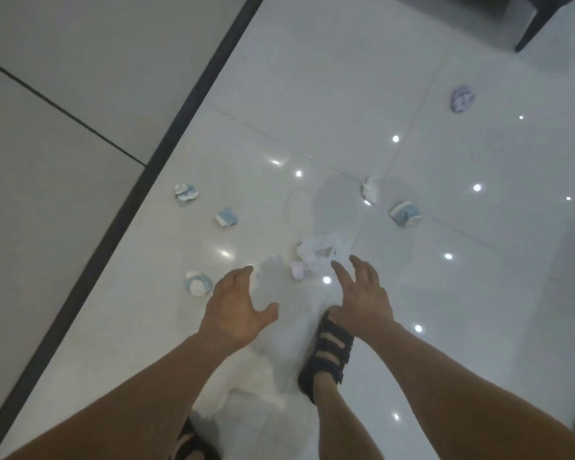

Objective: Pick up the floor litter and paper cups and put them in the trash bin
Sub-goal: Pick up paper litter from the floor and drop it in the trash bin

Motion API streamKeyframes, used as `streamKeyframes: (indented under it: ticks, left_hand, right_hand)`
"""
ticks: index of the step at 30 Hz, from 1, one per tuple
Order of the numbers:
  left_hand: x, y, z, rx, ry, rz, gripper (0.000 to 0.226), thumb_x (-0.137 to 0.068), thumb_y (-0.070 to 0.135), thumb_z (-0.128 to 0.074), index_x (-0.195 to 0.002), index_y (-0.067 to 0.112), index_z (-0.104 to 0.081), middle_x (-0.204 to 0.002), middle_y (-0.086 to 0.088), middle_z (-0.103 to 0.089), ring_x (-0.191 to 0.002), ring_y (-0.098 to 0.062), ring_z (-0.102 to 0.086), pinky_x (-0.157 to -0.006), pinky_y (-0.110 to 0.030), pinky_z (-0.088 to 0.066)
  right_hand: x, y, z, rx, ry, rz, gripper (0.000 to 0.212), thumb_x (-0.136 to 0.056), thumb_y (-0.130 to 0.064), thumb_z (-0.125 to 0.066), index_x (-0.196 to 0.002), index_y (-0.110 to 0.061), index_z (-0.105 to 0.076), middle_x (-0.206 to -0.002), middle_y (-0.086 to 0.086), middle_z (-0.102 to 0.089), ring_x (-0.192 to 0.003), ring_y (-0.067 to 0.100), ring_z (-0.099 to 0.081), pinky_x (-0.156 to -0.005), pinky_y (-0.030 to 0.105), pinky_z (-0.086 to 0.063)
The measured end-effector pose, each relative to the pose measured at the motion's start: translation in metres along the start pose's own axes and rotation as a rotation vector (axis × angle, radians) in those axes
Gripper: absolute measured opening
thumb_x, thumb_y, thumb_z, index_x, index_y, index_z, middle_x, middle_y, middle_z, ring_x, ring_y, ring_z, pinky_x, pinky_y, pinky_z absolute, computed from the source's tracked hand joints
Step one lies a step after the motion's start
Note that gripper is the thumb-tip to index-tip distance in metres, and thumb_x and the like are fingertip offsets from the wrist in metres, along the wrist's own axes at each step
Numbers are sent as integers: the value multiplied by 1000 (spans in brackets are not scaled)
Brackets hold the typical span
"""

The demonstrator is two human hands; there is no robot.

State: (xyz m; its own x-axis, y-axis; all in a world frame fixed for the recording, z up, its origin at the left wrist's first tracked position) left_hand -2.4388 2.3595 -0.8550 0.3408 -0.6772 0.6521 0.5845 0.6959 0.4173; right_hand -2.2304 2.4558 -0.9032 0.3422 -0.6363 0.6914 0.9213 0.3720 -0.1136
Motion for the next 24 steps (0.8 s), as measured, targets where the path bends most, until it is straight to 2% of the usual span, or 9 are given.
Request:
streamKeyframes:
  ticks: [3,6,12,16,18,20,22,24]
  left_hand:
    - [-37,19,-28,24,2,-6,88,-80,53,-65,-149,19,-23,-152,0,-27,-140,-18,-24,-113,-33,-25]
    - [-71,22,-62,32,1,-28,86,-80,52,-65,-148,21,-24,-150,2,-30,-137,-16,-27,-110,-29,-24]
    - [-138,-8,-138,-10,-37,-29,88,-79,52,-67,-148,20,-22,-152,1,-25,-139,-18,-25,-110,-36,-29]
    - [-171,-34,-175,-21,-28,-13,89,-78,50,-68,-148,17,-24,-152,-1,-25,-138,-20,-27,-107,-36,-31]
    - [-179,-45,-189,-19,-41,-1,89,-78,49,-69,-148,17,-24,-152,-1,-24,-138,-21,-26,-107,-37,-31]
    - [-181,-53,-197,-13,-60,11,89,-78,50,-68,-148,18,-23,-153,-1,-22,-139,-20,-24,-108,-37,-31]
    - [-180,-55,-200,-8,-80,15,91,-78,51,-68,-149,20,-21,-154,0,-20,-140,-20,-22,-110,-38,-31]
    - [-178,-52,-197,-13,-102,10,94,-76,52,-69,-149,21,-19,-155,1,-18,-141,-19,-20,-111,-39,-31]
  right_hand:
    - [-45,25,-12,63,-28,57,92,-88,-44,-62,-153,-35,2,-161,0,11,-149,29,5,-109,44,-36]
    - [-94,36,-36,116,-62,116,96,-88,-38,-64,-152,-36,6,-161,0,16,-148,30,10,-108,45,-38]
    - [-191,50,-97,277,-101,165,105,-88,-33,-67,-150,-38,18,-157,3,31,-145,35,24,-107,54,-36]
    - [-234,50,-139,316,-131,221,106,-87,-29,-68,-150,-41,16,-156,2,32,-145,36,22,-104,56,-38]
    - [-243,51,-153,305,-105,240,94,-88,-24,-65,-152,-41,2,-160,3,18,-147,35,8,-99,51,-42]
    - [-246,51,-155,259,-20,249,72,-88,-19,-60,-149,-34,-25,-157,6,-10,-140,34,-17,-90,43,-48]
    - [-247,53,-152,165,35,235,48,-88,-13,-56,-134,-23,-49,-139,7,-36,-120,30,-40,-79,39,-50]
    - [-245,58,-142,17,54,174,36,-89,-8,-52,-123,-15,-60,-121,9,-48,-104,29,-50,-73,35,-47]
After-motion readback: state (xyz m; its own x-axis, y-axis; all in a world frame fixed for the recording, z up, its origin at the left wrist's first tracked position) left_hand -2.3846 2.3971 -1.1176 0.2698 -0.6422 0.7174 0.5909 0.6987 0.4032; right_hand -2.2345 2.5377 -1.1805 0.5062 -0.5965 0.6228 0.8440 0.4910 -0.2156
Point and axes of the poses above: each hand's wrist, its own x-axis away from the middle knuckle, its own z-axis out of the back of the hand, y = z × x, the point moved 10 cm from there along -x, towards the middle knuckle
